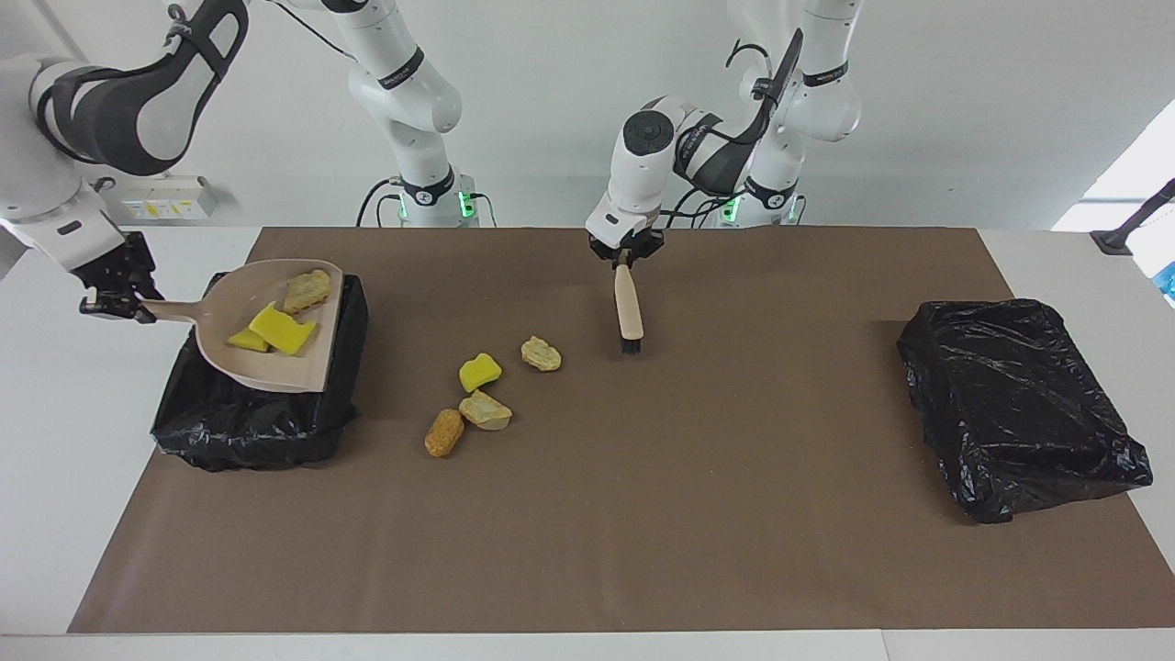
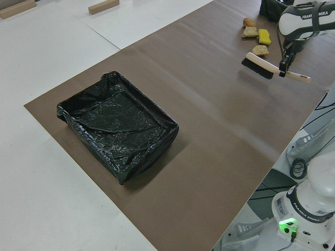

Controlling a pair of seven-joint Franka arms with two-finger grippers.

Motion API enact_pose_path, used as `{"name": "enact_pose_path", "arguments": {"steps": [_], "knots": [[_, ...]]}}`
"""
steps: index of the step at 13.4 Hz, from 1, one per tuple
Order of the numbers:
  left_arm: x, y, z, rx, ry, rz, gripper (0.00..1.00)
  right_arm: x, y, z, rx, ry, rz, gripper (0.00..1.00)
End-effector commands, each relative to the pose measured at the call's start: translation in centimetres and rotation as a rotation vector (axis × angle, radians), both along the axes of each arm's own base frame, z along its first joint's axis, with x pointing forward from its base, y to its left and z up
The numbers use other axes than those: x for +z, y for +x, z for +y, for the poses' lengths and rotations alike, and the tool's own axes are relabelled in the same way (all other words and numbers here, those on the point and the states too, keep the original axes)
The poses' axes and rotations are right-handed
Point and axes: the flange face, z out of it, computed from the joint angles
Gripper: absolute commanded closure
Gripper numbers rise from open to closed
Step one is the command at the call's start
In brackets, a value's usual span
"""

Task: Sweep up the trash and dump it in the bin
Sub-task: 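Carry the dustpan to the bin and tip it with the right gripper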

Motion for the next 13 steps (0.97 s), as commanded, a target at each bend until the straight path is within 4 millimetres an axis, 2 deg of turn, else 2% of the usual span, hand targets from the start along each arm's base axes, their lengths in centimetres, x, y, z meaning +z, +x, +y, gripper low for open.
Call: {"name": "enact_pose_path", "arguments": {"steps": [1,2,4,6,7,8,9,10,11,13], "knots": [[-1.2,-1.2,-0.7,0.014,-0.026,-0.017,1.00,3.5,-0.6,0.6,0.020,-0.190,-0.007,1.00],[-1.2,-1.2,-0.8,0.044,-0.028,-0.012,1.00,3.6,-0.8,0.9,-0.011,-0.256,0.004,1.00],[-1.5,-1.5,-1.0,0.060,-0.027,-0.001,1.00,2.2,-2.0,3.3,-0.015,-0.349,0.027,1.00],[-2.8,-2.2,-1.6,0.059,-0.009,0.012,1.00,0.6,-3.8,5.4,-0.073,-0.476,-0.003,1.00],[-3.4,-2.2,-1.7,0.057,-0.003,0.016,0.97,0.5,-4.1,6.5,-0.098,-0.514,-0.011,1.00],[-3.4,-2.0,-1.7,0.056,-0.005,0.016,0.78,0.6,-4.3,6.5,-0.107,-0.540,-0.008,1.00],[-3.4,-1.7,-1.8,0.049,0.000,0.023,0.42,0.8,-4.3,6.3,-0.106,-0.557,-0.002,1.00],[-3.3,-1.5,-1.6,0.055,0.004,0.027,0.15,1.2,-4.4,6.0,-0.104,-0.580,0.007,1.00],[-3.0,-1.3,-1.3,0.060,0.003,0.028,0.00,1.7,-4.7,5.7,-0.104,-0.598,0.024,1.00],[-1.2,0.5,-0.2,0.092,-0.002,0.031,0.00,3.7,-5.8,5.8,-0.114,-0.635,0.023,1.00]]}}
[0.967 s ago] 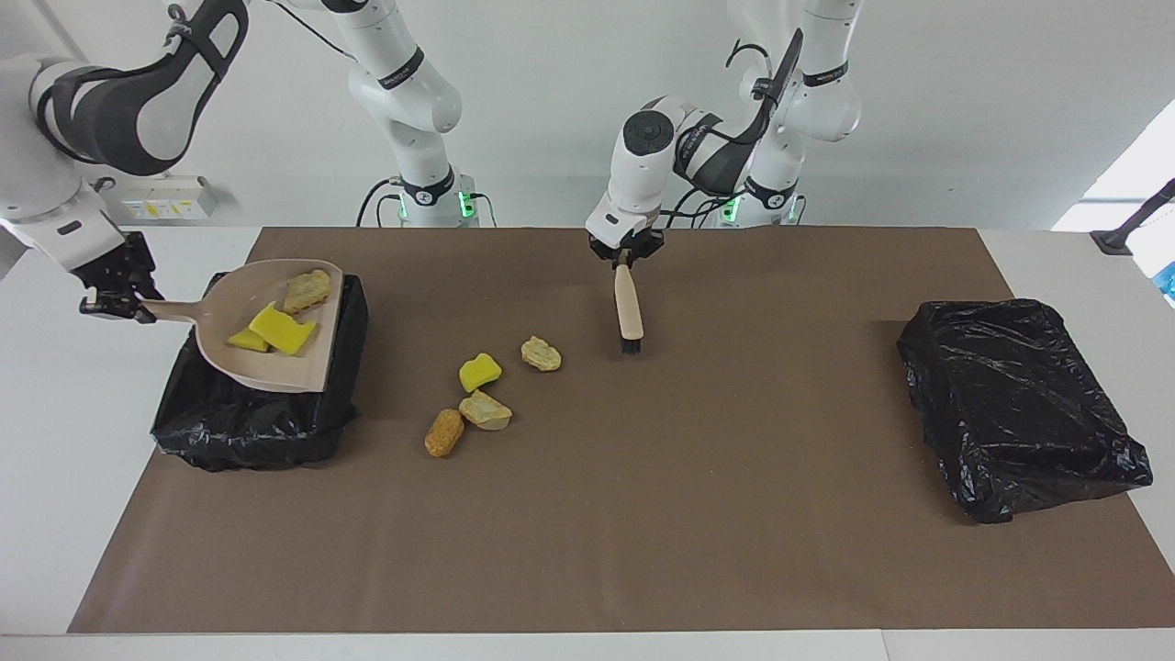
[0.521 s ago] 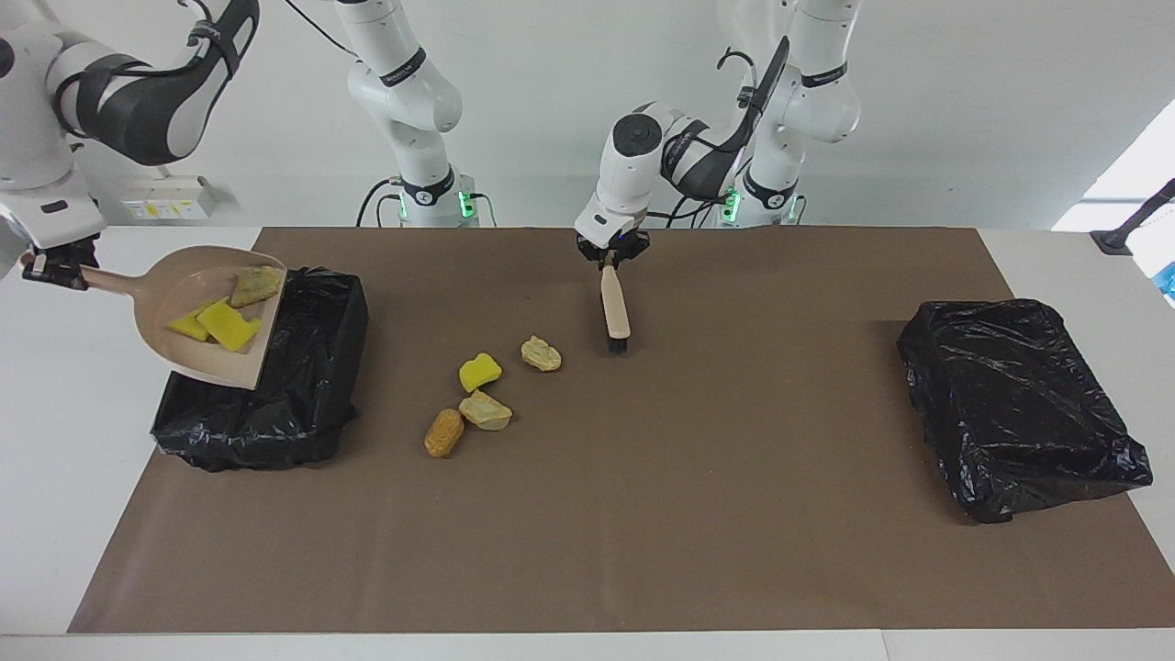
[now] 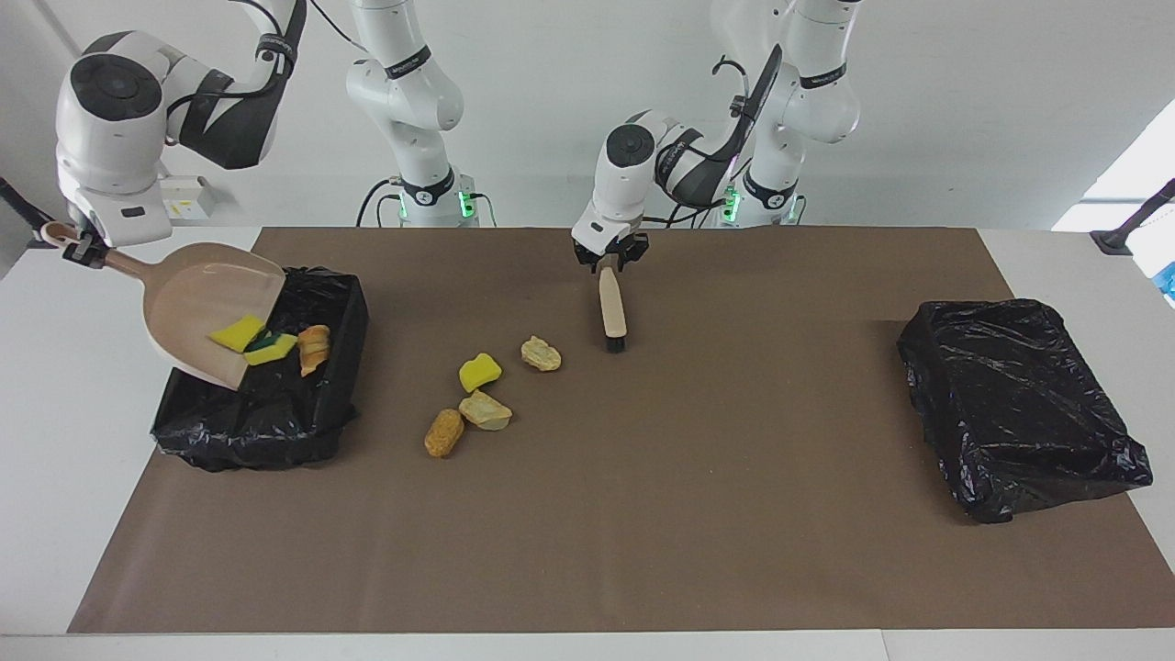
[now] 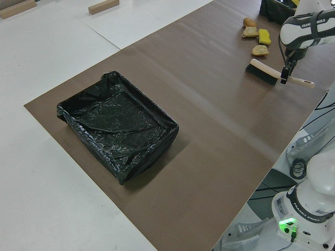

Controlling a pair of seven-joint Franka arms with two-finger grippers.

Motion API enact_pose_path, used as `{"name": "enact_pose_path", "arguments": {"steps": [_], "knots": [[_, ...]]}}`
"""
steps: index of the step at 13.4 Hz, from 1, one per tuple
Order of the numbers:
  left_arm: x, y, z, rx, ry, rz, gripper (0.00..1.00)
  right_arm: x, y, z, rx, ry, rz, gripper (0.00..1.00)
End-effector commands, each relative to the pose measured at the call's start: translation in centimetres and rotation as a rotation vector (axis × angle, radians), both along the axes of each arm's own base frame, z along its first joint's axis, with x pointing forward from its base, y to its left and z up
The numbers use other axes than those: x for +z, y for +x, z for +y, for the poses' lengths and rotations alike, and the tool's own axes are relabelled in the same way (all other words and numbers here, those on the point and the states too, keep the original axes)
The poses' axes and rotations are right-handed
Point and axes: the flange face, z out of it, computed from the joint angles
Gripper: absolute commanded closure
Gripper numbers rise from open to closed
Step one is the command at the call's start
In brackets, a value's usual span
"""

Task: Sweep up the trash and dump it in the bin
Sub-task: 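Carry the dustpan to the bin and tip it with the right gripper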

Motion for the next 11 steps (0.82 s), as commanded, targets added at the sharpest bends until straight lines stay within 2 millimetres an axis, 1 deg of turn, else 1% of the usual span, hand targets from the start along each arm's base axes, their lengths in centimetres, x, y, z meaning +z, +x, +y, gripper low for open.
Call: {"name": "enact_pose_path", "arguments": {"steps": [1,2,3,4,5,6,7,8,9,10,11], "knots": [[2.7,2.8,2.0,0.059,-0.001,0.026,0.00,2.6,-1.4,0.3,-0.002,-0.106,0.004,1.00],[3.6,3.6,2.2,0.062,0.008,0.032,0.00,3.9,-1.6,0.1,-0.021,-0.130,-0.003,1.00],[4.1,4.6,2.9,0.075,0.011,0.032,0.00,4.4,-1.8,0.1,-0.034,-0.133,0.009,1.00],[4.4,5.9,4.1,0.089,0.015,0.016,0.00,4.7,-1.7,0.7,-0.024,-0.136,0.011,1.00],[5.0,7.5,5.2,0.104,0.024,-0.012,0.00,5.7,-1.6,1.4,-0.022,-0.132,-0.009,1.00],[5.7,9.0,6.6,0.126,0.027,-0.034,0.00,5.7,-1.4,1.9,-0.034,-0.118,-0.009,1.00],[6.6,10.8,8.3,0.138,0.019,-0.058,0.00,5.5,-1.1,3.0,-0.042,-0.079,-0.014,1.00],[7.6,12.6,10.4,0.146,0.007,-0.074,0.00,4.9,-1.2,3.7,-0.089,0.000,-0.034,1.00],[8.2,14.1,12.7,0.141,-0.001,-0.079,0.00,4.3,-1.5,4.2,-0.174,0.080,-0.076,1.00],[8.8,15.1,15.0,0.126,-0.004,-0.080,0.00,3.8,-1.5,4.9,-0.237,0.142,-0.116,1.00],[9.6,16.1,17.7,0.108,-0.009,-0.081,0.00,3.5,-1.4,5.7,-0.278,0.176,-0.148,1.00]]}}
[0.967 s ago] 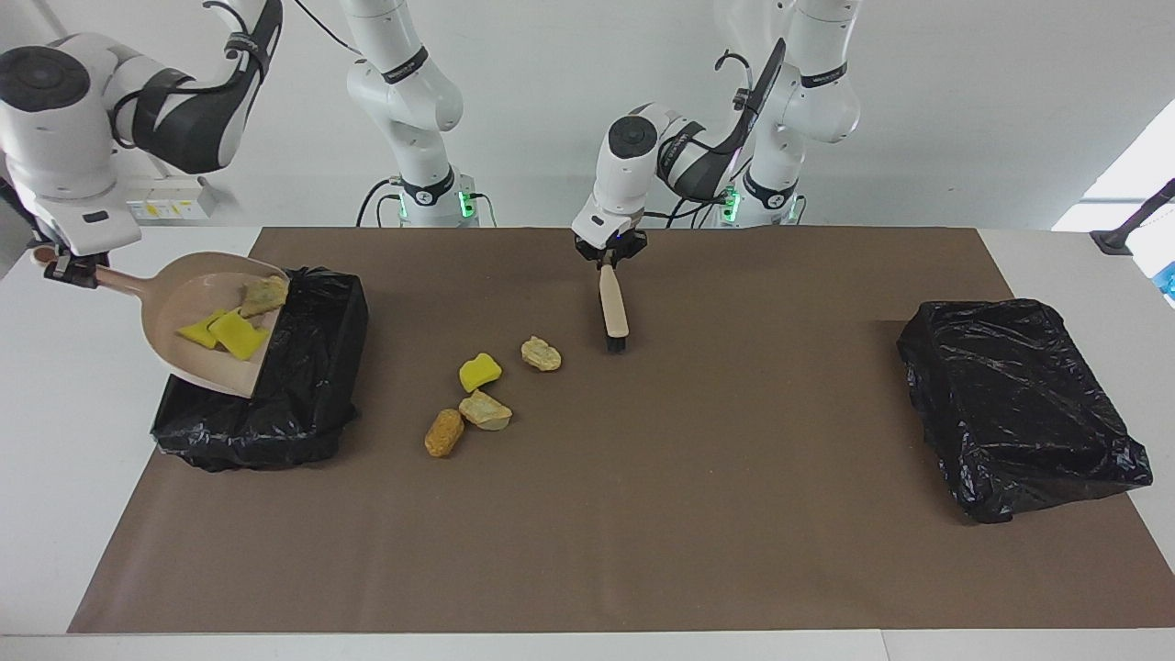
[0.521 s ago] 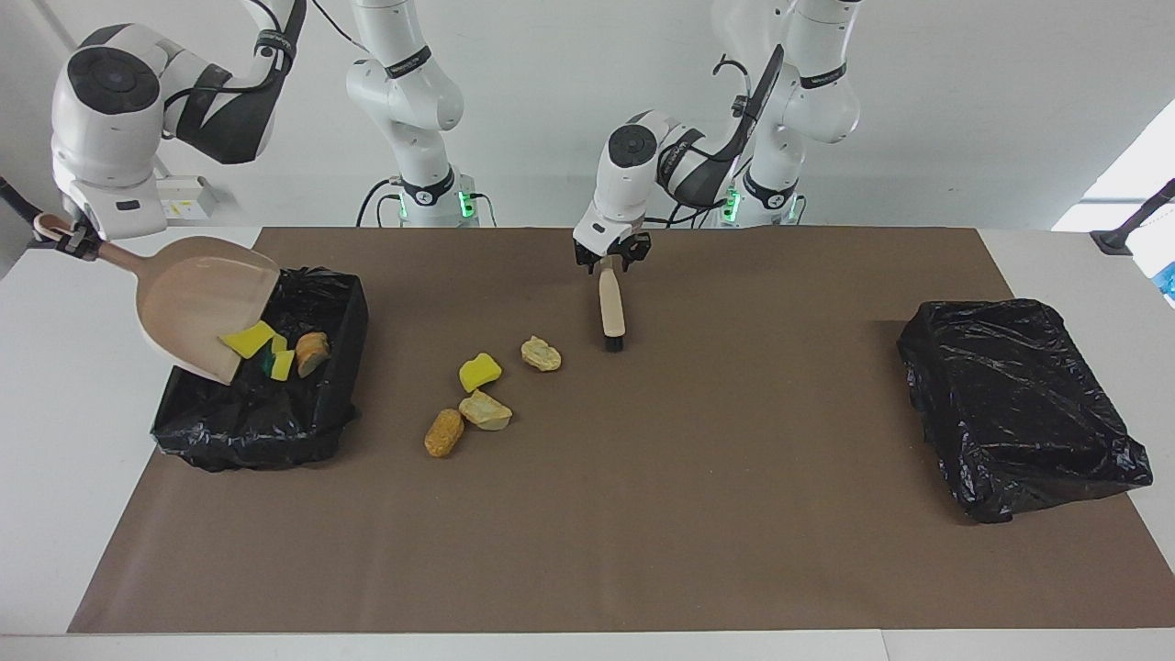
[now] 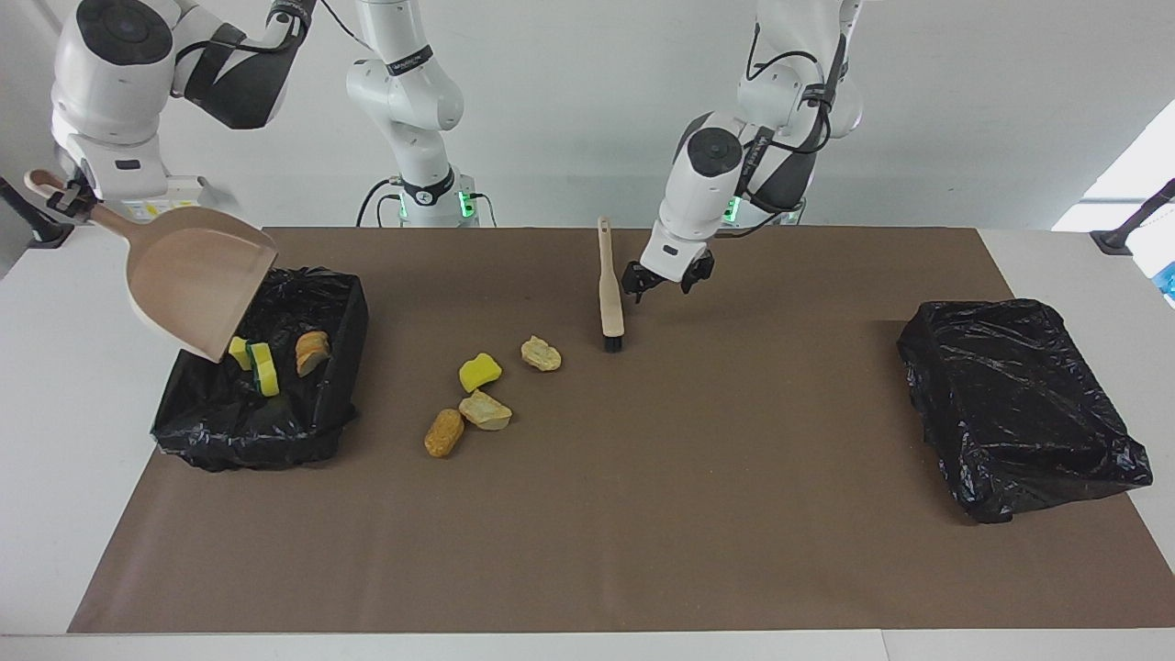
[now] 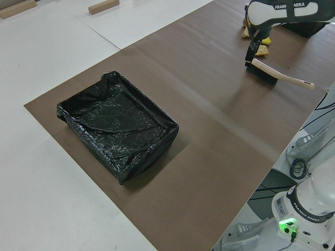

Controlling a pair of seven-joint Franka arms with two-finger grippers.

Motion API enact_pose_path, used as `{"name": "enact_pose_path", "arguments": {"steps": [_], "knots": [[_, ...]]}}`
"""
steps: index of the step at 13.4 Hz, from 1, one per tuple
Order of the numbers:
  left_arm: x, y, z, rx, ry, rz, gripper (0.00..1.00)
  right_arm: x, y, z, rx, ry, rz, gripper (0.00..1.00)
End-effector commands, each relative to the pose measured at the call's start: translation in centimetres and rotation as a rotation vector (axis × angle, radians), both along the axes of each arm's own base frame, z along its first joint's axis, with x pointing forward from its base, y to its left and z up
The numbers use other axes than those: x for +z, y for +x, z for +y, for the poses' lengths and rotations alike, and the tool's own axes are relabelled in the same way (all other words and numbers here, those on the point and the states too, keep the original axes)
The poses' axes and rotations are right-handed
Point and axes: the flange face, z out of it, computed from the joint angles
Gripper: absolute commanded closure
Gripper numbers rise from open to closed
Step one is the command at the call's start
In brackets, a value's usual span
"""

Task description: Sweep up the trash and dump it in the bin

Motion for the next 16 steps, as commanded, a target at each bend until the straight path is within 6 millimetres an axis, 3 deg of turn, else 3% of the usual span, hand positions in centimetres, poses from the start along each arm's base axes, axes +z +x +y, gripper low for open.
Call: {"name": "enact_pose_path", "arguments": {"steps": [1,3,5,7,9,12,14,16], "knots": [[2.6,1.7,6.7,-0.063,0.001,0.005,0.00,-0.7,-0.1,2.4,-0.150,0.107,-0.082,1.00],[3.8,2.6,11.7,-0.113,0.003,0.010,0.00,-1.4,-0.4,6.4,-0.323,0.153,-0.138,1.00],[5.9,3.8,15.1,-0.150,0.047,-0.010,0.00,-1.9,0.4,10.9,-0.448,0.162,-0.209,1.00],[8.4,4.9,18.6,-0.169,0.083,-0.018,0.00,-3.3,1.2,13.9,-0.639,0.222,-0.261,1.00],[10.5,5.6,21.6,-0.184,0.089,-0.027,0.00,-4.6,2.4,18.5,-0.788,0.235,-0.325,1.00],[14.8,5.8,22.5,-0.187,0.087,-0.026,0.00,-7.6,4.6,25.0,-0.973,0.281,-0.397,1.00],[17.9,5.4,23.7,-0.224,0.081,-0.021,0.00,-9.7,5.8,30.8,-1.021,0.316,-0.429,1.00],[19.5,4.6,24.3,-0.222,0.081,-0.007,0.00,-10.8,6.5,36.1,-1.047,0.347,-0.447,1.00]]}}
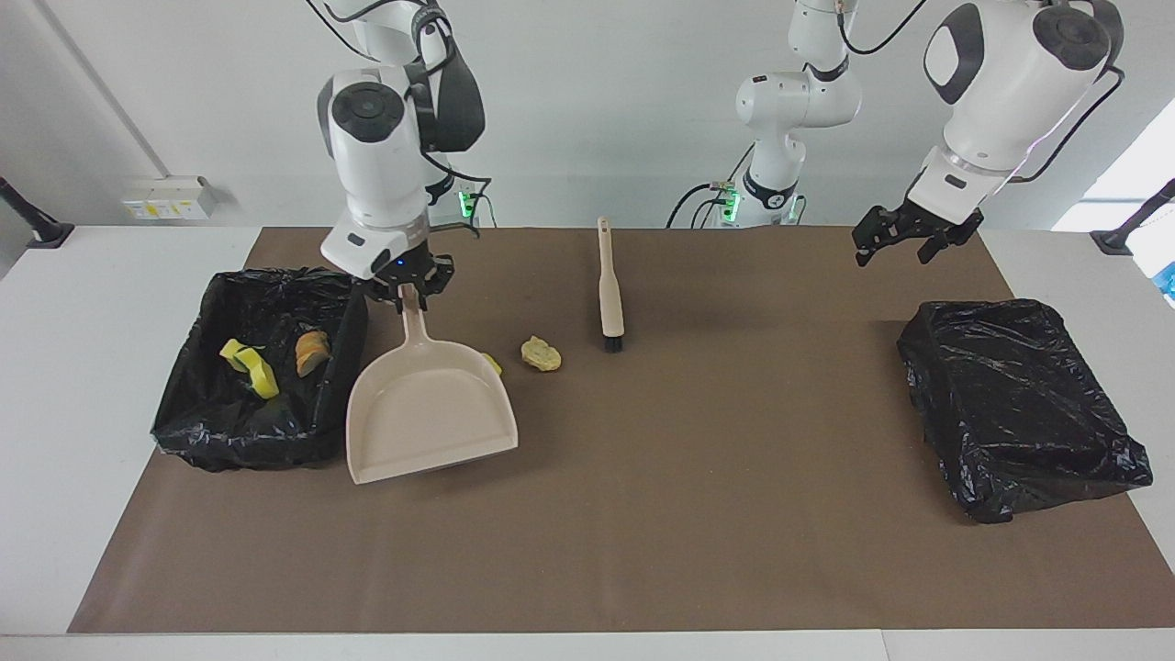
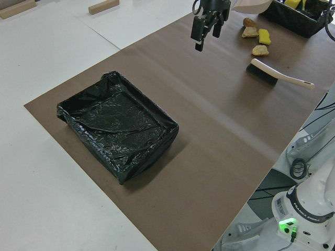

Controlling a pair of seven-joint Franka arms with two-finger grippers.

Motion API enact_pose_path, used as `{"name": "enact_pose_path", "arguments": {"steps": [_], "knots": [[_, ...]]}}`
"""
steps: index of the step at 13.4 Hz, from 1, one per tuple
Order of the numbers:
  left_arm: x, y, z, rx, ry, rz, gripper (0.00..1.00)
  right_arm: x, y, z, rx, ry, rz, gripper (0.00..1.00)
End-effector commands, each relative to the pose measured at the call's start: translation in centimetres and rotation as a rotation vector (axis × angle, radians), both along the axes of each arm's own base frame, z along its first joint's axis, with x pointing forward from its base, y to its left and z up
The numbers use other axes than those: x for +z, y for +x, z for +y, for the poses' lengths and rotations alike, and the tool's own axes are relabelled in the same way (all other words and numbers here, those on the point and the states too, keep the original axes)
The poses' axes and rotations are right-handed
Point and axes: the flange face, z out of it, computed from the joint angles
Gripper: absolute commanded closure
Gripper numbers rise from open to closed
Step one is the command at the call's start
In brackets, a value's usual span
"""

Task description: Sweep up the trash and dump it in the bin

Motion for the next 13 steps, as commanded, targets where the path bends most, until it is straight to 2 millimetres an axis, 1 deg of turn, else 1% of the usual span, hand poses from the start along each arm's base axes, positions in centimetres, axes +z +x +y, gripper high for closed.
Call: {"name": "enact_pose_path", "arguments": {"steps": [1,2,3,4,5,6,7,8,9,10,11,12,13], "knots": [[2.3,-0.9,0.9,-0.015,0.016,-0.001,0.00,-1.0,1.5,6.2,-0.083,0.069,-0.034,1.00],[3.0,-1.3,0.8,-0.017,0.014,-0.016,0.00,-2.5,1.4,9.6,-0.100,0.071,-0.024,1.00],[3.1,-1.2,1.2,-0.015,0.012,-0.030,0.00,-3.8,1.4,12.8,-0.133,0.076,-0.029,1.00],[2.9,-1.2,1.7,-0.027,0.007,-0.027,0.00,-4.6,2.0,15.0,-0.176,0.089,-0.041,1.00],[2.9,-1.3,2.2,-0.046,0.004,-0.029,0.00,-5.5,2.4,17.2,-0.182,0.088,-0.046,1.00],[2.8,-1.3,2.4,-0.056,0.003,-0.027,0.00,-6.8,2.5,19.9,-0.188,0.090,-0.042,1.00],[2.8,-1.3,3.0,-0.047,0.003,-0.026,0.00,-8.0,2.9,22.0,-0.216,0.085,-0.053,1.00],[2.8,-1.2,3.4,-0.040,0.003,-0.029,0.00,-9.1,3.5,23.4,-0.252,0.086,-0.074,1.00],[2.9,-1.1,3.2,-0.041,0.001,-0.042,0.00,-10.4,3.4,24.7,-0.261,0.092,-0.080,1.00],[2.6,-0.9,2.9,-0.045,0.001,-0.046,0.00,-10.9,3.5,25.0,-0.261,0.099,-0.089,1.00],[2.4,-0.6,2.7,-0.048,0.001,-0.053,0.00,-10.9,3.8,24.3,-0.266,0.089,-0.086,1.00],[2.4,-0.1,2.7,-0.048,-0.001,-0.076,0.00,-10.8,3.8,24.2,-0.261,0.080,-0.093,0.01],[2.2,0.7,2.6,-0.046,-0.002,-0.111,0.00,-10.4,4.0,23.7,-0.266,0.077,-0.089,0.00]]}}
